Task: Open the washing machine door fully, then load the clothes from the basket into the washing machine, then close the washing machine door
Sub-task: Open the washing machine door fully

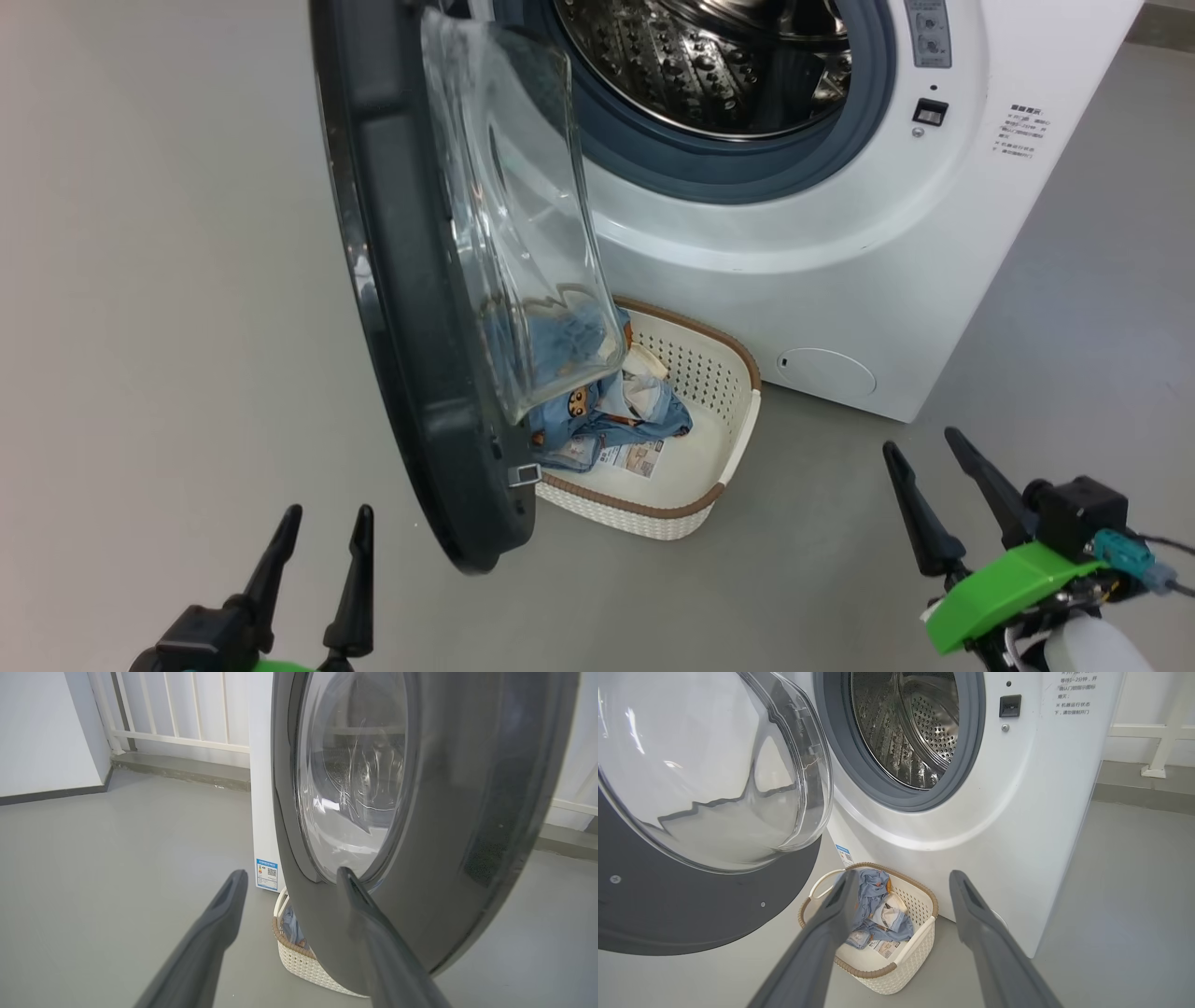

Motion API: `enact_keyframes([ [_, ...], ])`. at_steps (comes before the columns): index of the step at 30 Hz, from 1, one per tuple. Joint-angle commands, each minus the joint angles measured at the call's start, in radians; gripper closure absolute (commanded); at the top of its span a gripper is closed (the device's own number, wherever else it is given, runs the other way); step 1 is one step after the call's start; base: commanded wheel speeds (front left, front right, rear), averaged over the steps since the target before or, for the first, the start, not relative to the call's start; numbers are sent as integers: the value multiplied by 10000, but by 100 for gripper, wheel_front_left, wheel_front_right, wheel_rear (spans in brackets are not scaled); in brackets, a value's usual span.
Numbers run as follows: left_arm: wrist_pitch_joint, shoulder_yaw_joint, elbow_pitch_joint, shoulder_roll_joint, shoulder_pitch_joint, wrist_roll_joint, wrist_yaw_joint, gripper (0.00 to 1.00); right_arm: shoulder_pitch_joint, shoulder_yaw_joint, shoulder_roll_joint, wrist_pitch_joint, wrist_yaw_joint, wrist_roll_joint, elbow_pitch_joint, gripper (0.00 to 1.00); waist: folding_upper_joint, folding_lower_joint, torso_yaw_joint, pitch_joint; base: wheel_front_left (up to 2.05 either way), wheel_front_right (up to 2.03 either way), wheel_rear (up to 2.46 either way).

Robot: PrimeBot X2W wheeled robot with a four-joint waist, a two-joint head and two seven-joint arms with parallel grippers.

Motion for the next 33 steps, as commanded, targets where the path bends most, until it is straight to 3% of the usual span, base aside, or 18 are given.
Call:
enact_keyframes([
  [1,-82,301,-182,139,-347,54,-31,0,155,64,20,-119,16,-150,-329,0,-1,0,10,13,0,0,0],
  [10,-82,318,-125,132,-421,25,-31,0,507,-310,299,-119,16,-450,-498,0,-1,0,5,-29,0,0,0],
  [11,-82,325,-132,131,-443,7,-31,13,519,-270,297,-119,16,-409,-541,0,-1,0,7,-35,0,0,0],
  [12,-82,341,-134,127,-473,-50,-31,61,533,-249,290,-119,16,-372,-560,0,-1,0,8,-44,0,0,0],
  [13,-82,380,-161,121,-515,-111,-31,100,543,-243,285,-119,16,-336,-571,0,-1,0,11,-45,0,0,0],
  [21,-82,1151,-1582,14,-1159,-660,-31,100,548,-161,214,-120,16,-263,-635,0,-1,0,44,-81,0,0,0],
  [27,-82,1007,-3144,-32,-1415,-825,-31,100,551,-140,178,-120,16,-234,-662,0,-1,0,12,-104,0,0,0],
  [31,-82,263,-4278,-48,-1380,-1130,-31,100,549,-174,175,-120,16,-252,-704,0,-1,0,-26,-94,0,0,0],
  [33,-82,-645,-4790,-51,-1268,-1149,-31,100,526,-191,182,-120,16,-265,-725,0,-1,0,-48,-66,0,0,0],
])
